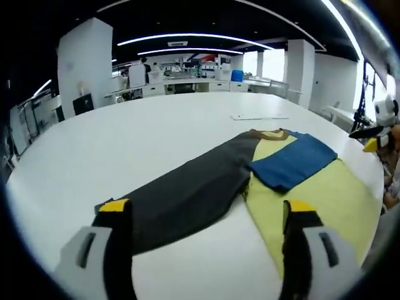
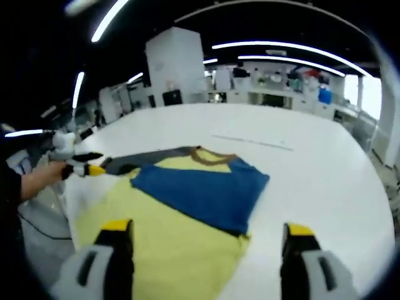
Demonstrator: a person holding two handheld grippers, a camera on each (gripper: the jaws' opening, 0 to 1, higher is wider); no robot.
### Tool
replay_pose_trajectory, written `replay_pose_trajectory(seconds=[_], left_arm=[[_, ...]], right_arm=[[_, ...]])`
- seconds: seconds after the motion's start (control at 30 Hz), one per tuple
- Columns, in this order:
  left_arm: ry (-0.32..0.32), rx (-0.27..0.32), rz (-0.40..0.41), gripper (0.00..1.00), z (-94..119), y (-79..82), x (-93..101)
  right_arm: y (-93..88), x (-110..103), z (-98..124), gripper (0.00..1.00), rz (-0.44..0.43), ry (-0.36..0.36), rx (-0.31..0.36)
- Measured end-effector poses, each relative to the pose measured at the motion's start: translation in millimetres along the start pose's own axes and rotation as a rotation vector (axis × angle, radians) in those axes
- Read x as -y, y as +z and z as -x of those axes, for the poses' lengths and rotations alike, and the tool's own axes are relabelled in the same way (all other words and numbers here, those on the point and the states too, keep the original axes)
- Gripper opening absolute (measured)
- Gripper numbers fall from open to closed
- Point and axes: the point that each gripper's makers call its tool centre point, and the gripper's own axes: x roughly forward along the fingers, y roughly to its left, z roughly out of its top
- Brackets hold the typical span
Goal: Fold the garment on the visible template until the final outline fits inside the template.
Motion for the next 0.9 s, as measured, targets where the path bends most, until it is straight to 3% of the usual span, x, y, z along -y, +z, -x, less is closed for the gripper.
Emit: replay_pose_trajectory(seconds=[0.2,0.43,0.47,0.67,0.9], left_arm=[[0.050,-0.015,0.010,0.91,3,-6.2,-24.9],[0.108,-0.036,0.021,0.75,1,-15.8,-50.1],[0.123,-0.037,0.029,0.73,-1,-18.7,-60.1],[0.174,-0.034,0.095,0.51,2,-23.8,-78.7],[0.247,-0.076,0.109,0.39,3,-38.5,-99.9]], right_arm=[[7.1,-1,19,0.99,0.021,-0.003,0.023],[4.5,-7,33,0.99,0.037,-0.001,0.019],[2.6,-7,35,0.99,0.042,-0.006,0.016],[-17.1,-5,41,0.99,0.069,-0.021,-0.013],[-32.8,-11,48,0.99,0.059,0.001,-0.023]])
